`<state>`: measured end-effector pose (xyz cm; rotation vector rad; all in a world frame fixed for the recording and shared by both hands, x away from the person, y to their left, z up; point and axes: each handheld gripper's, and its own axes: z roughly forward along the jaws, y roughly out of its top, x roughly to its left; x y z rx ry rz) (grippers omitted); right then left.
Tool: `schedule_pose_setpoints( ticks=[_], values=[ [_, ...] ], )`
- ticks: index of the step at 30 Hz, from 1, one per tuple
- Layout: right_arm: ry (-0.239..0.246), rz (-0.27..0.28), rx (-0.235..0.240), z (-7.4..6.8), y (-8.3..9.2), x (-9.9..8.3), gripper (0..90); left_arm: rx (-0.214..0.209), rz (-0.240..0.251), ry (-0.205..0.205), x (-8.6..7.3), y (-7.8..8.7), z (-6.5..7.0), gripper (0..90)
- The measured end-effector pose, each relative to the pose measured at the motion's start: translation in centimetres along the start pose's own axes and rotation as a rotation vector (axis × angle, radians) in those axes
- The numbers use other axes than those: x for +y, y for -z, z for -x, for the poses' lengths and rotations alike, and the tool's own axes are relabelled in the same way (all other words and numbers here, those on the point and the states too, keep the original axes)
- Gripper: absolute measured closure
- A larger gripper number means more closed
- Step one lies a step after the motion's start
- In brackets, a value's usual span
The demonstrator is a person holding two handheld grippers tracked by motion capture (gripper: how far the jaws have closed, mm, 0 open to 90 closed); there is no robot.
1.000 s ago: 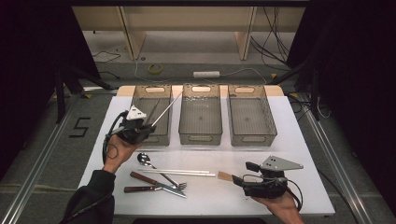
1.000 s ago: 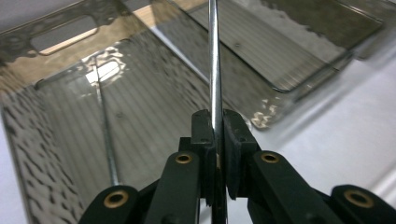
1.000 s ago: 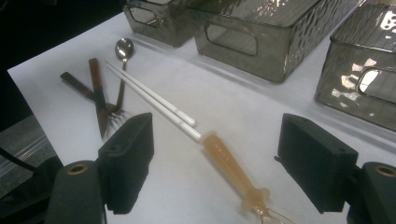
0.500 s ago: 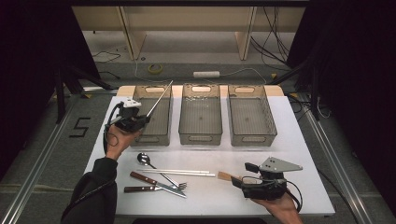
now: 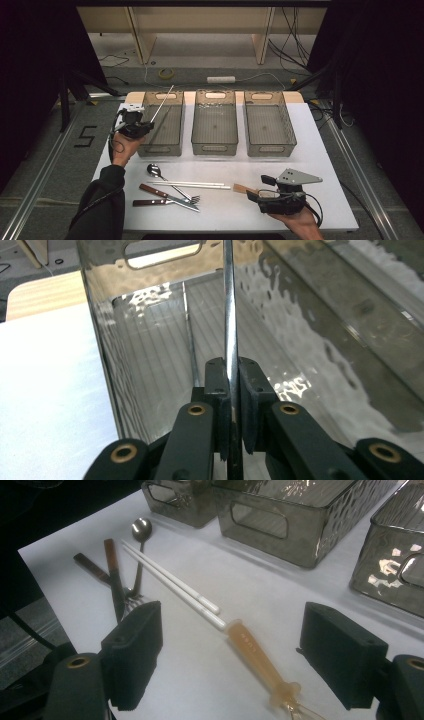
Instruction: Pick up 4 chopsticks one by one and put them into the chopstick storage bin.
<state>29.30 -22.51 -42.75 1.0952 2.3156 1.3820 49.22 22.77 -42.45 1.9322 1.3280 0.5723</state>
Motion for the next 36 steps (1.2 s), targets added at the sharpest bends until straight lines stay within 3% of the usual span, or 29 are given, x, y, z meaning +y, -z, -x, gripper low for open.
schedule_pose_setpoints(
  ticks=[9, 14, 16, 20, 23, 25, 32, 36],
  values=[
    [0.011, -0.002, 0.009, -0.1, -0.1, 0.0, 26.0, 0.024, -0.019, 0.015, -0.6, -0.6, -0.2, 82.5],
    [0.019, -0.001, 0.014, -0.2, 0.0, 0.1, 26.0, 0.028, -0.019, 0.009, -0.4, -0.2, 0.3, 62.8],
    [0.019, 0.003, 0.014, -0.2, 0.0, 0.1, 26.0, 0.011, -0.019, -0.001, -0.2, 0.2, 0.7, 56.1],
    [0.021, 0.004, 0.012, -0.2, 0.1, 0.1, 25.9, -0.034, -0.034, -0.044, 0.2, 1.2, 1.5, 46.6],
    [0.02, 0.005, 0.014, -0.2, 0.2, 0.1, 25.8, -0.09, -0.024, -0.074, 0.6, 2.3, 2.7, 40.6],
    [0.021, 0.005, 0.014, -0.2, 0.2, 0.1, 25.7, -0.141, -0.039, -0.121, 0.7, 2.8, 3.5, 36.0],
    [0.02, 0.022, 0.007, -0.2, 0.3, 0.0, 25.3, -0.198, -0.086, -0.244, 0.4, 3.4, 6.2, 26.9],
    [0.014, 0.027, 0.003, -0.2, 0.3, 0.0, 25.3, -0.218, -0.095, -0.285, 0.1, 3.6, 7.3, 25.9]
  ],
)
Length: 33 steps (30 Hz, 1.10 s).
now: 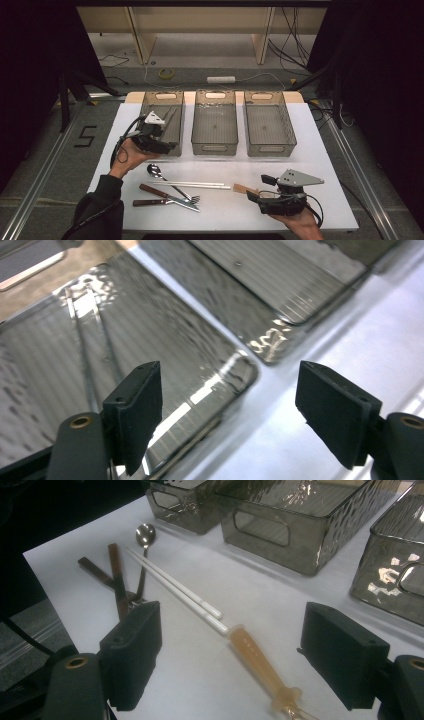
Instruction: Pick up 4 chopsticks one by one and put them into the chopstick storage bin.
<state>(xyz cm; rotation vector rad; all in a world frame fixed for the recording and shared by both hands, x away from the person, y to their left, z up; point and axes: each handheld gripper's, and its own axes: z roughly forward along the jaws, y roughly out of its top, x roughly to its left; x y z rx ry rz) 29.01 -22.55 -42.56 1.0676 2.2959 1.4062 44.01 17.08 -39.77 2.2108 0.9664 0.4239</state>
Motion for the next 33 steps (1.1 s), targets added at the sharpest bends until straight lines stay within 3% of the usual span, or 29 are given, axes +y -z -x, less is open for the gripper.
schedule_pose_setpoints(
  ticks=[13, 22, 33],
  values=[
    [0.006, -0.003, 0.002, 0.0, -0.1, -0.1, 25.3, -0.06, -0.123, -0.155, -0.3, -0.8, 3.8, 22.5],
    [0.007, -0.008, 0.006, 0.0, -0.2, -0.1, 25.4, -0.089, -0.164, -0.196, -0.6, -1.6, 5.0, 19.7],
    [0.011, -0.012, 0.011, -0.1, -0.3, -0.1, 25.4, -0.096, -0.234, -0.29, -0.9, -2.5, 6.4, 20.7]
  ],
)
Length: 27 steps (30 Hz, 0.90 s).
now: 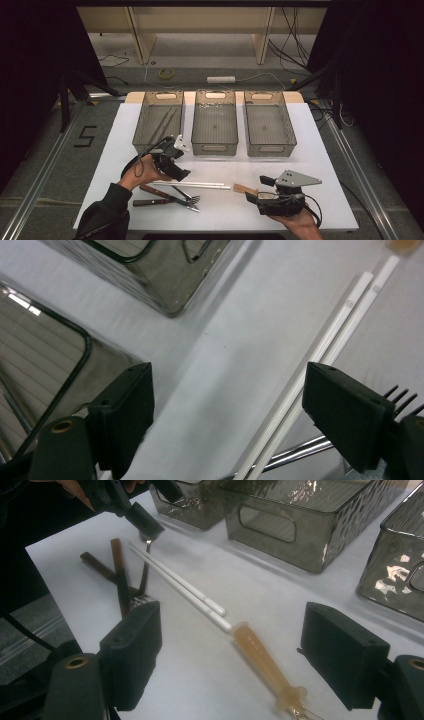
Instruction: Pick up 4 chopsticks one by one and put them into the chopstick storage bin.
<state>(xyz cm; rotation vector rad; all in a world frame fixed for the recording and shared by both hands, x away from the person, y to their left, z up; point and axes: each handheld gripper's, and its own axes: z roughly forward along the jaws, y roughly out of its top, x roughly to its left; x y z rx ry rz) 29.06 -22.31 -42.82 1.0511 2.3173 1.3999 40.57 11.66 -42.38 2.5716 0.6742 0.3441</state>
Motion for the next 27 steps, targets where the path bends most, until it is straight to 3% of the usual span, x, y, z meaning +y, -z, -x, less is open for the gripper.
schedule_pose_setpoints(
  ticks=[11, 14, 27],
  values=[
    [0.004, -0.014, 0.001, -0.1, -0.2, -0.1, 25.4, -0.028, -0.068, -0.077, 0.1, -1.4, 1.3, 28.2],
    [0.007, -0.015, 0.002, -0.1, -0.2, -0.1, 25.4, -0.044, -0.082, -0.093, 0.0, -1.8, 1.5, 34.4],
    [0.016, -0.028, -0.002, -0.2, -0.3, -0.1, 26.1, -0.081, -0.142, -0.12, -0.3, -2.9, 1.7, 53.4]
  ],
)
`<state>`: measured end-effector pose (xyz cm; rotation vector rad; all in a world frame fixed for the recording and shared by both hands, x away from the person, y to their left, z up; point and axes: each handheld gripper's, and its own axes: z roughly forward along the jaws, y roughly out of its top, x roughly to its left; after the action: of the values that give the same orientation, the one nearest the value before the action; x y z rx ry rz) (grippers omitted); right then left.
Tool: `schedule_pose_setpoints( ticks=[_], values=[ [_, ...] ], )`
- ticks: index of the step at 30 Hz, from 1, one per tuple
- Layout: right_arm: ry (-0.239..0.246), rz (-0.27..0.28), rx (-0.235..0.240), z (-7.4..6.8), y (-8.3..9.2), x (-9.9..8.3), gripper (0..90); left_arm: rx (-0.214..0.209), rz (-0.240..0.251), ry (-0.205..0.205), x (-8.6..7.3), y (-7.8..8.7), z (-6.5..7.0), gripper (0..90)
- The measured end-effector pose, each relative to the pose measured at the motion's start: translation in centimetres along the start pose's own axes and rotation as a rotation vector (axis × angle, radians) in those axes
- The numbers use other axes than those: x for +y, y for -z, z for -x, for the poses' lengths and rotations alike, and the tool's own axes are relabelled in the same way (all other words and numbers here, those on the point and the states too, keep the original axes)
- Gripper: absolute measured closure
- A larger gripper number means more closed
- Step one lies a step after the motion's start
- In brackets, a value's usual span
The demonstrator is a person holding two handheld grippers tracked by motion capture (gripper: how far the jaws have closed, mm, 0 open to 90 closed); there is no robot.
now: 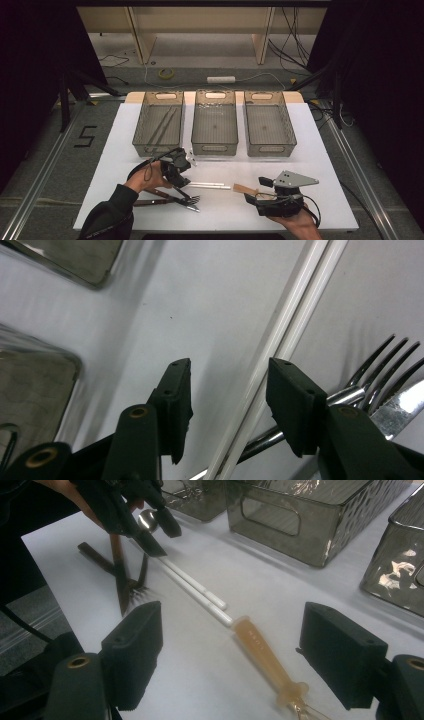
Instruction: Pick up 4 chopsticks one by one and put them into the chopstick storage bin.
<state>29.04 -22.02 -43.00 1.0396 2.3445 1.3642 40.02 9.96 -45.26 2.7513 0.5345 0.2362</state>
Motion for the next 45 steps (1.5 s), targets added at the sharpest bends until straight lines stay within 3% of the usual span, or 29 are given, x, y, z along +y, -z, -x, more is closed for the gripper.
schedule_pose_setpoints(
  ticks=[21, 35, 45],
  values=[
    [0.003, -0.004, -0.002, -0.04, -0.05, 0.0, 26.1, -0.023, -0.05, -0.072, 0.06, -0.71, 0.21, 66.4],
    [0.005, -0.013, -0.006, -0.1, -0.14, 0.0, 26.3, -0.054, -0.095, -0.066, 0.22, -0.92, 0.27, 74.2],
    [0.004, -0.016, -0.008, -0.12, -0.18, 0.01, 26.4, -0.071, -0.083, -0.086, 0.17, -0.99, 0.31, 79.6]
  ],
)
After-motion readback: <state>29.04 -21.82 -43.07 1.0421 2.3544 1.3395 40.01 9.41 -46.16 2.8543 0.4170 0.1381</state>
